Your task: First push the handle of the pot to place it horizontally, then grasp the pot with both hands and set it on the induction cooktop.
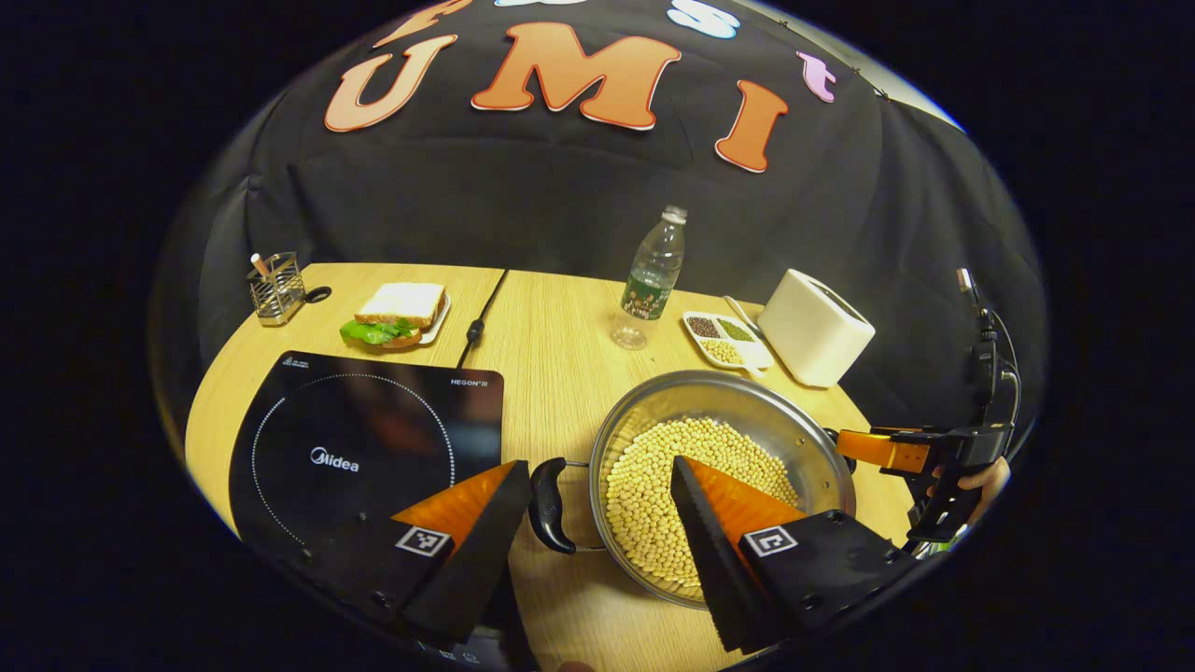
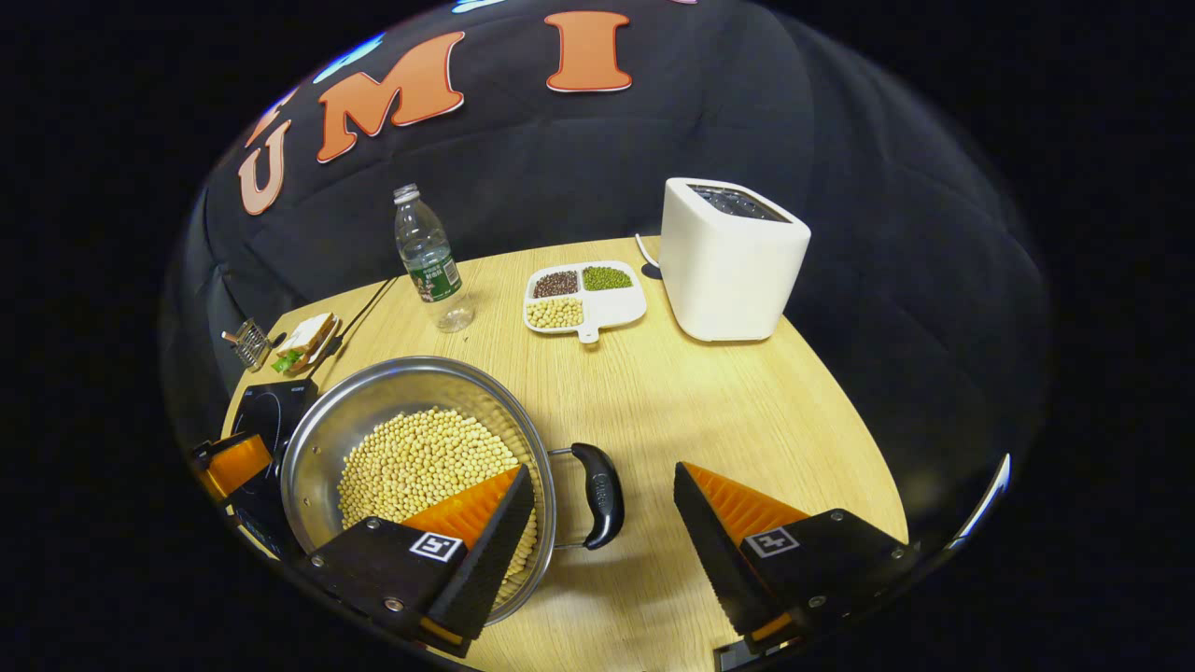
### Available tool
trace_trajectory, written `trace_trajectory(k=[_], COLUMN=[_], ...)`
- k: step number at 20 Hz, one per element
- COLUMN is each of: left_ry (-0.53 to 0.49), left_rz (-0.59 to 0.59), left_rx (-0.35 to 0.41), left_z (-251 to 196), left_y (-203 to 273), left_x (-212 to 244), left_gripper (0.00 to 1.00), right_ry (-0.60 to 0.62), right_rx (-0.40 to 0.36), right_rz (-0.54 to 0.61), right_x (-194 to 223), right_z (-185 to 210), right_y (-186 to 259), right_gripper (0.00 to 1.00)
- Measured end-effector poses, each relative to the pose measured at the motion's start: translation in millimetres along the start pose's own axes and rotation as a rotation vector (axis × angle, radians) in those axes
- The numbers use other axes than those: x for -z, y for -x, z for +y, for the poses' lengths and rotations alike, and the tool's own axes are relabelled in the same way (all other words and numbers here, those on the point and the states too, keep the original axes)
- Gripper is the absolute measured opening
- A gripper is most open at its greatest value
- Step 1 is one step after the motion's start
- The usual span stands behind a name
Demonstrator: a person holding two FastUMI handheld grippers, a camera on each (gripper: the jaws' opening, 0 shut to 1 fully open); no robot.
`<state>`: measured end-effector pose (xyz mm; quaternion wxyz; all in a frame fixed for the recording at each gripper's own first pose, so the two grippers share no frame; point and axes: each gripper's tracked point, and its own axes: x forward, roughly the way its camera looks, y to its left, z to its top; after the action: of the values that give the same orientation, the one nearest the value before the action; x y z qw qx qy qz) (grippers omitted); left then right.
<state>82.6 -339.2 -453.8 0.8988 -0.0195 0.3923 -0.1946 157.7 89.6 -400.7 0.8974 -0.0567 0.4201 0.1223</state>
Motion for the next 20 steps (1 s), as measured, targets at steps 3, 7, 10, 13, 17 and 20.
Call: trace_trajectory(k=[3, 7, 10, 13, 17, 20], left_ry=[-0.005, -0.001, 0.037, 0.027, 0.07, 0.072], left_rz=[0.031, 0.099, 0.162, 0.173, 0.211, 0.233], left_rx=[-0.024, -0.036, -0.03, -0.043, -0.072, -0.081], left_z=[5, 10, 7, 7, 17, 18], left_y=[-11, -24, -33, -38, -41, -41], left_x=[7, 20, 35, 36, 42, 41], left_gripper=[0.99, 0.98, 0.98, 0.95, 0.62, 0.51], right_ry=[-0.005, -0.017, -0.013, 0.007, 0.023, 0.012], right_rx=[-0.014, -0.033, -0.055, -0.061, -0.072, -0.073], right_rz=[0.032, 0.055, 0.07, 0.082, 0.084, 0.09], right_x=[8, 13, 15, 19, 19, 18], right_z=[0, 2, 9, 14, 15, 15], right_y=[-10, -18, -24, -29, -28, -29], right_gripper=[0.95, 0.95, 0.94, 0.83, 0.59, 0.53])
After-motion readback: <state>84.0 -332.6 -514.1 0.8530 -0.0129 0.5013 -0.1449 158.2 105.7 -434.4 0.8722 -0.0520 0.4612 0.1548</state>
